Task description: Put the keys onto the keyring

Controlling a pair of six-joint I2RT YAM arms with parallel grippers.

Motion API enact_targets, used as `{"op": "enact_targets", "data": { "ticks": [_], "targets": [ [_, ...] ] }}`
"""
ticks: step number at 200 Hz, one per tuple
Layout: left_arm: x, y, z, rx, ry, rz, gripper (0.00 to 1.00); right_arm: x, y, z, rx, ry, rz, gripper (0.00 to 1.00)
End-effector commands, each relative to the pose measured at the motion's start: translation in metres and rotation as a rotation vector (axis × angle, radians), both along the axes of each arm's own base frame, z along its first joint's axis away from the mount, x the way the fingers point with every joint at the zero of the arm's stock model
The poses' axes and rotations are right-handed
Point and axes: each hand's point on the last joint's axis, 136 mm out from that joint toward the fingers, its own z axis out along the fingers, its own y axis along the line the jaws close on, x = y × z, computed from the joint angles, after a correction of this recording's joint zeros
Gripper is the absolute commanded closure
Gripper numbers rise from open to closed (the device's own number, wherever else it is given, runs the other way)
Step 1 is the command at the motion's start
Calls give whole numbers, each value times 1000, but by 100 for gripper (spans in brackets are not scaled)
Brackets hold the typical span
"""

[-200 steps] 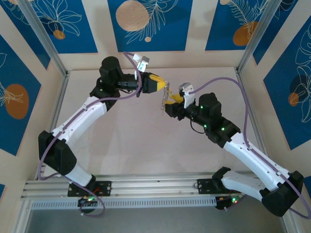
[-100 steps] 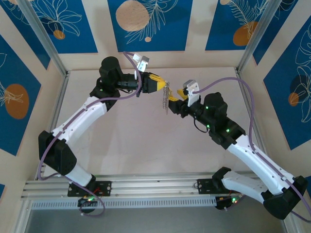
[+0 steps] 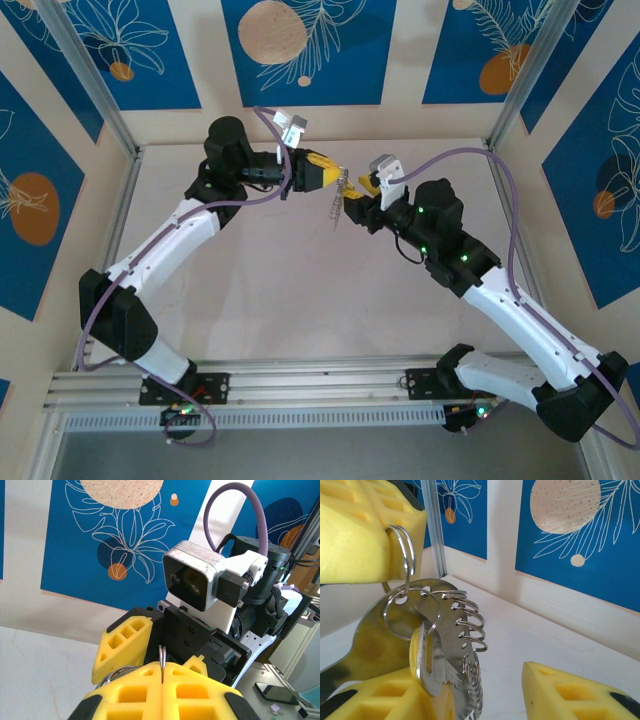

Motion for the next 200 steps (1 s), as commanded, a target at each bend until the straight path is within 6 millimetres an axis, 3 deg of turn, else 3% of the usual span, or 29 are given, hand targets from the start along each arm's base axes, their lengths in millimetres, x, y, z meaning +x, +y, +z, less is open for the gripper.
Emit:
{"op": "enact_targets", "data": {
  "ticks": [1, 58, 200],
  "targets": [
    [-10, 5, 13, -28, -46, -26, 100, -3, 3, 20, 7, -45, 21, 61],
    [-9, 5, 6, -17, -43, -17, 100, -10, 3, 23, -16, -48, 50, 100],
    [-9, 8, 3, 23, -67, 17, 100, -10, -3, 26, -200, -66, 51, 100]
  ]
}}
